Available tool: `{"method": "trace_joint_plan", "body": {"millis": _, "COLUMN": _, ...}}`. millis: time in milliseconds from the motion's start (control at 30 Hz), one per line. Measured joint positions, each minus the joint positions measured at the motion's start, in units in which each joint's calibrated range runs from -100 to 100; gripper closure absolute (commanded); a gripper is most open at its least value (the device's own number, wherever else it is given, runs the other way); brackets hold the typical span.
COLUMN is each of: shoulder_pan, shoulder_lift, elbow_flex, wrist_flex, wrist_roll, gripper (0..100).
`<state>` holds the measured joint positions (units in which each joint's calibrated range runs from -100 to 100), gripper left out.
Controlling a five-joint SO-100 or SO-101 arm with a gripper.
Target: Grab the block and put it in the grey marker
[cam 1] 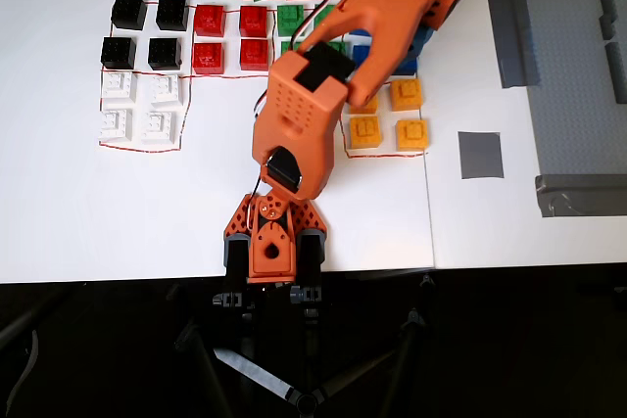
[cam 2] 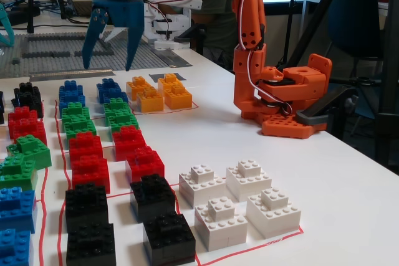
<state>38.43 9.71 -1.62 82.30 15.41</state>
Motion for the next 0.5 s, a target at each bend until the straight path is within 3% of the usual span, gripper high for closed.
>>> {"method": "trace_joint_plan", "body": {"millis": 500, "shoulder_pan": 0.8, "shoulder_lift": 5.92, "elbow_flex": -0.54, "wrist_flex": -2.48, "wrist_roll": 0.0, "gripper": 69}}
